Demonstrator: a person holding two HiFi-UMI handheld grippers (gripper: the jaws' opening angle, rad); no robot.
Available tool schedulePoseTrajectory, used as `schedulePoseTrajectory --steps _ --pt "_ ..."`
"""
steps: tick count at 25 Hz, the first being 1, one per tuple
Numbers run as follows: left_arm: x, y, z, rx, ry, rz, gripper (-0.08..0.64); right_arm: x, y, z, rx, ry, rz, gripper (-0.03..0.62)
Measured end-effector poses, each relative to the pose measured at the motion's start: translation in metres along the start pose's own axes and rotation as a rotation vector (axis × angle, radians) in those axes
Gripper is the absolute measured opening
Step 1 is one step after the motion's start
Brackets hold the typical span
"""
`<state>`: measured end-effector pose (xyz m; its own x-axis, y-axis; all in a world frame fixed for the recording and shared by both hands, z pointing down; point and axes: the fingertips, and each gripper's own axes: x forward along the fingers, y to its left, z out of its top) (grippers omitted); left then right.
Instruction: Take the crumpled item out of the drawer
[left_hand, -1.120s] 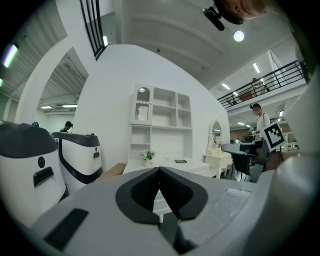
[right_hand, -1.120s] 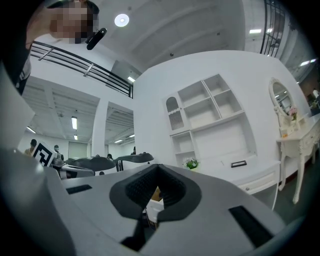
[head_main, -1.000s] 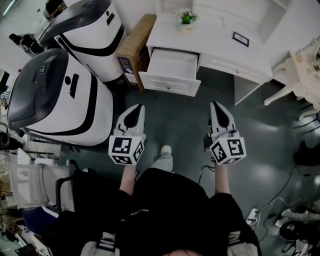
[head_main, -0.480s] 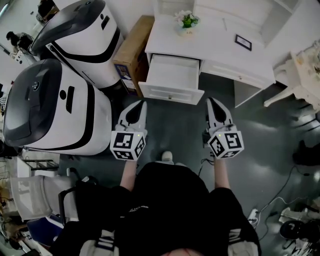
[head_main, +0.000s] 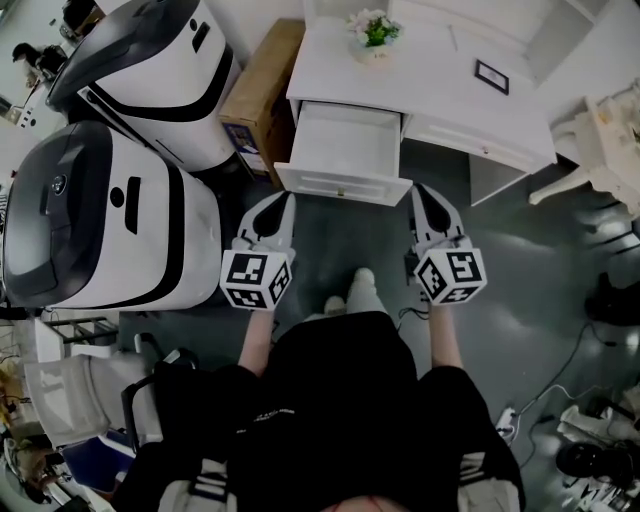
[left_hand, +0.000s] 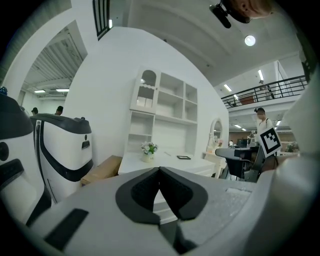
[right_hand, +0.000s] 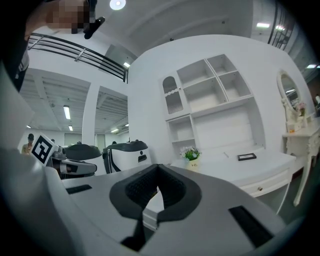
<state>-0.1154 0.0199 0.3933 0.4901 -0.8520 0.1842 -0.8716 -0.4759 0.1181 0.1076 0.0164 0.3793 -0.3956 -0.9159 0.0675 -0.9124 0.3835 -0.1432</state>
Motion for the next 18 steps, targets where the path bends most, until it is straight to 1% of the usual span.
schedulePoseTrajectory --steps 7,15,18 --pt "0.038 0.02 -0.006 -0.041 0.033 0.022 -0.002 0.045 -0.022 -0.005 0.016 0.036 0.022 -0.008" --pt "0.095 0.036 -0.017 -0.092 0.08 0.056 -0.002 0.115 -0.051 -0.016 0.019 0.107 0.087 -0.008" --pt "0.114 0.041 -0.023 -0.11 0.105 0.075 -0.002 0.137 -0.062 -0.023 0.036 0.136 0.111 -0.008"
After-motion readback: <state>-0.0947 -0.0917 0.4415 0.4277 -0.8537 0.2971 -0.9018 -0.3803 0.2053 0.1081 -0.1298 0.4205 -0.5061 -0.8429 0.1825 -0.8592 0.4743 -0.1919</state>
